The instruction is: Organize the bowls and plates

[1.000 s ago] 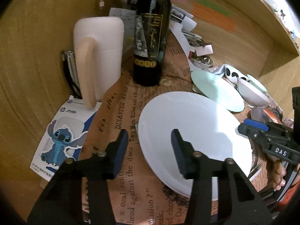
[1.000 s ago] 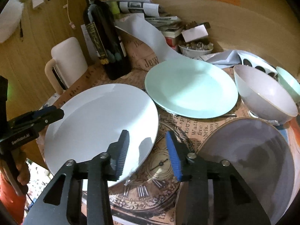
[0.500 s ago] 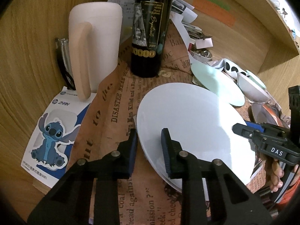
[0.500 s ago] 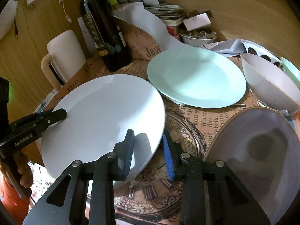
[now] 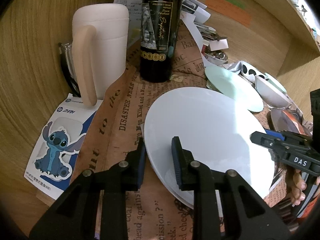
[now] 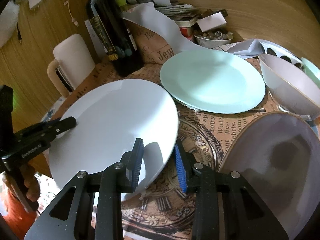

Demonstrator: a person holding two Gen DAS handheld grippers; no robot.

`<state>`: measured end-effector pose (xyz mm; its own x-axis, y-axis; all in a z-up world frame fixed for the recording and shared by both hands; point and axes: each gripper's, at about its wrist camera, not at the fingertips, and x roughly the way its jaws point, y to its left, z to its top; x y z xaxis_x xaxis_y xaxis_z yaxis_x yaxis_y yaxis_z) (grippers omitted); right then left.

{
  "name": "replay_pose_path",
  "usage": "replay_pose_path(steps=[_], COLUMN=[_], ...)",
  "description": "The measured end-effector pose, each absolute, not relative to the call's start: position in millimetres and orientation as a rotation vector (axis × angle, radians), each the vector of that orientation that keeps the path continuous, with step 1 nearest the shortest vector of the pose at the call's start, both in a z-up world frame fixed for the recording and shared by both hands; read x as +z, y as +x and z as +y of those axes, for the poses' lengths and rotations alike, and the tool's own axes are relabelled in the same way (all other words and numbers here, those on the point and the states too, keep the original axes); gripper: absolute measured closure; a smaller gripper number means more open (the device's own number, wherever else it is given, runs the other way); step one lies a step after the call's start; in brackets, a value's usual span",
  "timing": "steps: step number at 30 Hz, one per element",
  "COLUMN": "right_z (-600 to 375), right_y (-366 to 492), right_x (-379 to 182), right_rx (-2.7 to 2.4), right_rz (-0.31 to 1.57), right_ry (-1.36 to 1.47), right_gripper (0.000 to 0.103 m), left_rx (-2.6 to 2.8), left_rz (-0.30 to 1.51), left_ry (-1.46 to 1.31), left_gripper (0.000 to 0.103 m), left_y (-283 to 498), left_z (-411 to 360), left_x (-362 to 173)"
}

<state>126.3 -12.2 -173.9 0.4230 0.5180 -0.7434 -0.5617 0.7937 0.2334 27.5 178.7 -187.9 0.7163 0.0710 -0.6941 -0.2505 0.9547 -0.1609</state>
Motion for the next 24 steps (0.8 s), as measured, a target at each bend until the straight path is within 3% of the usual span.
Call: replay_pose_path(steps=[24], right_z=[-26], right_y=[110], right_x=[-150], right_rx=[0.675], right_rz=[0.824], right_ry=[-0.012], right_gripper=[0.075], left_rx=[0.181], left_rz=[0.704], left_ry=[-0.261], left_gripper=[0.078], left_y=[15], left_z=[168], left_x=[-167])
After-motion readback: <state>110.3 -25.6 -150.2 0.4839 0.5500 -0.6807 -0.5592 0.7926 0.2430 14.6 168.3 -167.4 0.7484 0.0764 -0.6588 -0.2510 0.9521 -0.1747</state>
